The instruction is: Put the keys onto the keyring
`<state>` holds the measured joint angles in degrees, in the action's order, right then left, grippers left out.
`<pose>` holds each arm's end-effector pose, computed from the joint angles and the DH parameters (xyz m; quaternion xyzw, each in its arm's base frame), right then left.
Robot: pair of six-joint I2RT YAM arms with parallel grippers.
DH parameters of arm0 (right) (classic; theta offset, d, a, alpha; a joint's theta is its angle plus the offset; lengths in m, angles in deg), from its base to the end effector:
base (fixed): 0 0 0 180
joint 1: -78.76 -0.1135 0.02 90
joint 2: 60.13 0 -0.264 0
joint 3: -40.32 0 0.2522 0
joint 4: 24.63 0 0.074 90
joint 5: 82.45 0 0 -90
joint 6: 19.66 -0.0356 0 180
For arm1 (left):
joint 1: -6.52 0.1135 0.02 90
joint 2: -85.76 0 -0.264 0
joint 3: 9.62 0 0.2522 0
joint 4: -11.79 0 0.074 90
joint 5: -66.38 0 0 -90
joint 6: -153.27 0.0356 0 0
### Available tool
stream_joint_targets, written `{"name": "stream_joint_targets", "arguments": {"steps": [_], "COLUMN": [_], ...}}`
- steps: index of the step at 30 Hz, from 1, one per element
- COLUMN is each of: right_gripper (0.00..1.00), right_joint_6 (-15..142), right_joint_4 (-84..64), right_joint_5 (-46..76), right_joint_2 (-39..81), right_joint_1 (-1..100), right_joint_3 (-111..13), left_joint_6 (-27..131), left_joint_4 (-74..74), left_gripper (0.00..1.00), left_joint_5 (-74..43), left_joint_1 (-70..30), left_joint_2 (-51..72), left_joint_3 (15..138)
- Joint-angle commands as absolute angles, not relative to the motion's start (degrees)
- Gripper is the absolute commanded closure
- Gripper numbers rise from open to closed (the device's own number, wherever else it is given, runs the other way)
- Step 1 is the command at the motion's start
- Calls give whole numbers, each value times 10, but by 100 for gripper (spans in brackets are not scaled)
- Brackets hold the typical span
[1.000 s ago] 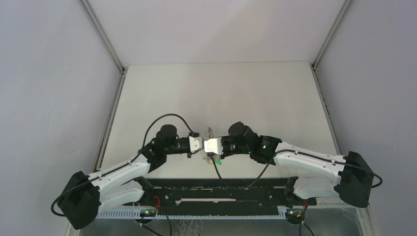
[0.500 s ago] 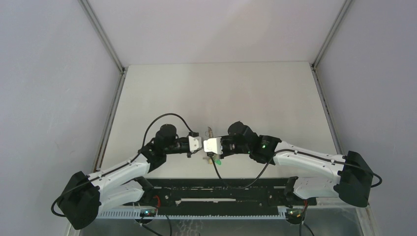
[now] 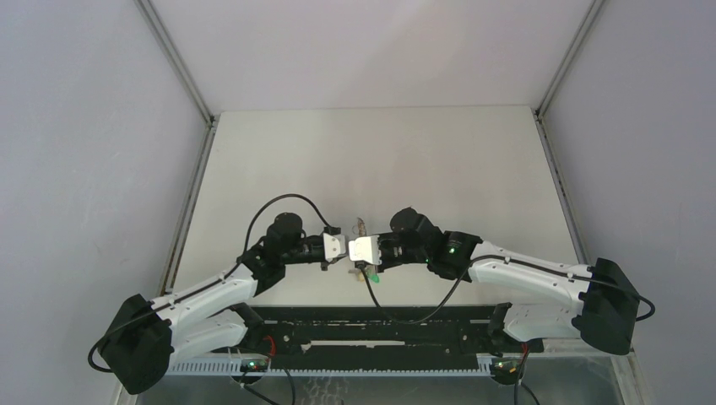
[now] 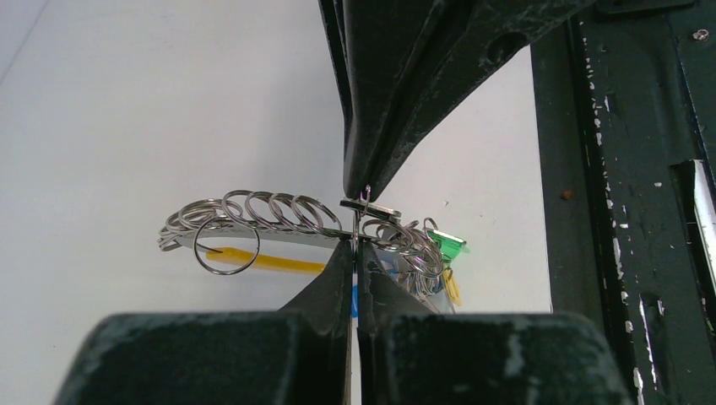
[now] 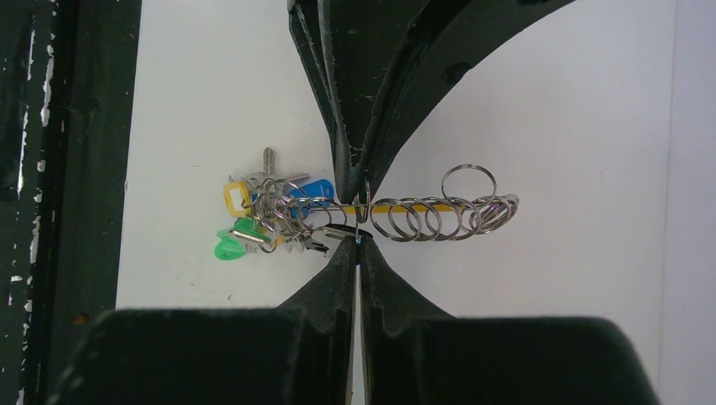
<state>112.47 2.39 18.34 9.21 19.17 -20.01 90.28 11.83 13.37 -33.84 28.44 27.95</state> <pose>0.1279 0.2311 0.2569 -0.7150 0.5269 0.1514 0.4338 0.1471 -0.1531 0.2159 0.5820 0.5440 -0.3211 0.5121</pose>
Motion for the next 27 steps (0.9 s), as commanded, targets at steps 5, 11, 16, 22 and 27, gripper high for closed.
{"name": "stream_joint_targets", "arguments": {"steps": [5,11,16,22,27], "right_gripper": [100,100,100,100,100], "right_joint_6": [1106,1106,1106,1097,1097], "right_joint_4": [-7,10,11,-6,-11], "right_joint_5": [167,162,163,148,155], "right_joint_2": [111,95,90,93,82], "right_joint_1": [180,181,184,185,190], "right_joint_3": [-235,-235,-230,-228,-219], "left_joint_6": [909,911,911,913,911], "left_joint_4": [154,159,160,162,170], "left_gripper": [100,100,100,100,100], "left_joint_5": [128,121,120,120,109], "left_joint_1": [-353,-353,-353,-353,-352], "left_joint_2": [287,288,289,290,294], "left_joint_3": [294,291,289,287,282]}}
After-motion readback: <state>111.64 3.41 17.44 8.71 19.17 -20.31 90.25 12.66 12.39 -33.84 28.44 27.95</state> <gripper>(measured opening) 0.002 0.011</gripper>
